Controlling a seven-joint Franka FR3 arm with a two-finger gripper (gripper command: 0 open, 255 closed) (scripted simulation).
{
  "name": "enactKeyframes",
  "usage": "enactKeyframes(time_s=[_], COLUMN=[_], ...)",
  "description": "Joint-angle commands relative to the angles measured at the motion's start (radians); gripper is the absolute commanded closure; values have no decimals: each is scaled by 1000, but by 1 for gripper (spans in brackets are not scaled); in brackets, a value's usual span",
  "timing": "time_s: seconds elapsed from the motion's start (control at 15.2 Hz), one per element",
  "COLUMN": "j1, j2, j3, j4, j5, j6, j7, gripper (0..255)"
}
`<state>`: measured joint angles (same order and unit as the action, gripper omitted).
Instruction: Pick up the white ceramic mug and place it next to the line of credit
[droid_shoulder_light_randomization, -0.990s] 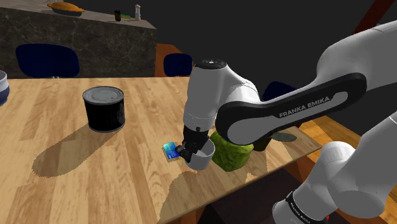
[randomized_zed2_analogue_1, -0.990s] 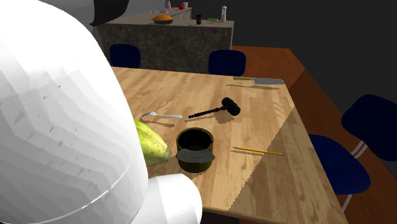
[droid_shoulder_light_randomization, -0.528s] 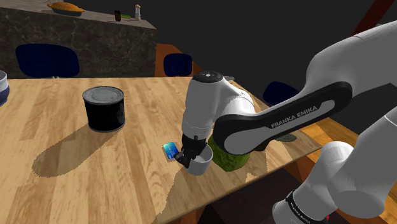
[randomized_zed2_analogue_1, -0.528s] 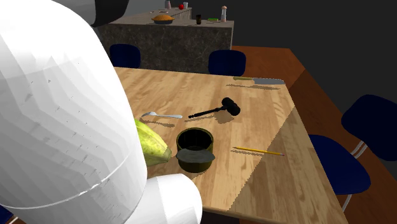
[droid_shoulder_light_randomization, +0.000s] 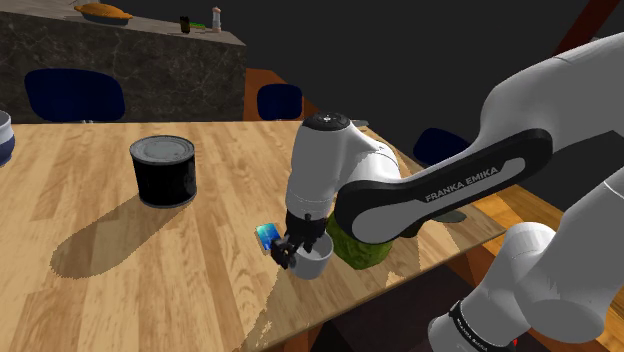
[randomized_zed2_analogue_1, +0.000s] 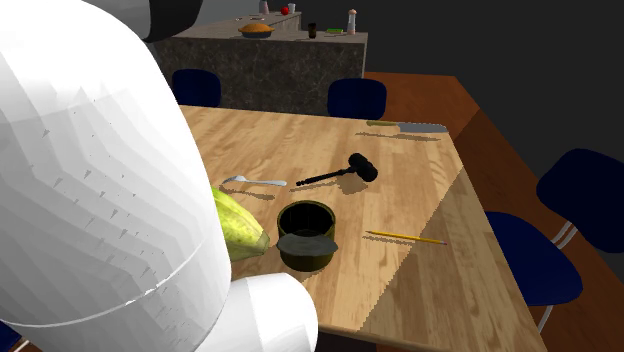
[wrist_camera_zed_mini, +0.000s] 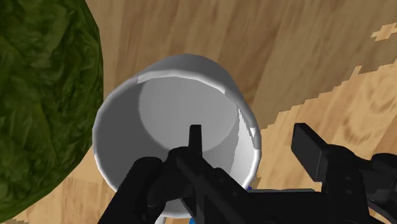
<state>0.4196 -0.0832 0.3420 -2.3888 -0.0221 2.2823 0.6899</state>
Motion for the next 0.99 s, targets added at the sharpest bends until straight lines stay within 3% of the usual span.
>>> enactKeyframes(time_s=[0.0,0.2,0.46,0.92], j1=[0,0,4,5], j2=[0,0,-72,-72], j3=[0,0,-5,-5], j4=[0,0,65,65], j5=[0,0,30,30], j6=[0,0,-133,-133], j7=[0,0,-22,-22], gripper=[0,0,0,0])
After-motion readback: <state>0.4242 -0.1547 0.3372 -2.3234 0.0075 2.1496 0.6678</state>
